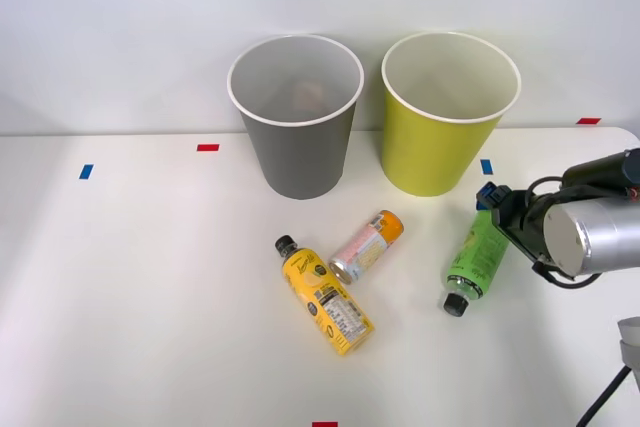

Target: Put cans in the gray bin, plastic bottles in the light green bin

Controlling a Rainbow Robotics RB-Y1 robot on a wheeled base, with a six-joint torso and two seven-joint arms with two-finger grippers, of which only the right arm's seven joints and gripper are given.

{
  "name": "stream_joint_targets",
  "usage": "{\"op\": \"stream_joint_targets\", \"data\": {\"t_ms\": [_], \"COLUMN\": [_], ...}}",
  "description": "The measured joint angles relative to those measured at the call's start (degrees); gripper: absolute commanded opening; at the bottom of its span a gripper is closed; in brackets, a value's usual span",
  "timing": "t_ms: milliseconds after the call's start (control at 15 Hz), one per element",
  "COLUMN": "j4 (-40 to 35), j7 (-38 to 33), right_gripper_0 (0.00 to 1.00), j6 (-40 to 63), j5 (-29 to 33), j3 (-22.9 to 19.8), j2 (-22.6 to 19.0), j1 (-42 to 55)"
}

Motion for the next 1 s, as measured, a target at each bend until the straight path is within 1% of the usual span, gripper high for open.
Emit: {"op": "stream_joint_targets", "data": {"t_ms": [333,600,867,933,1000], "j4": [3.51,8.51,9.33,9.34,9.35], "j7": [0.17,0.39,0.65,0.72,0.88], "right_gripper_0": [1.0,1.0,1.0,0.91,0.55], "j6": [-0.37,-5.15,-5.21,-4.95,-4.85], "j5": [4.4,9.09,11.52,11.77,12.19], "j3": [1.16,1.45,1.43,1.44,1.45], "j2": [2.48,5.64,7.3,7.56,7.9], "j1": [-1.48,-2.49,-2.9,-2.92,-2.96]}}
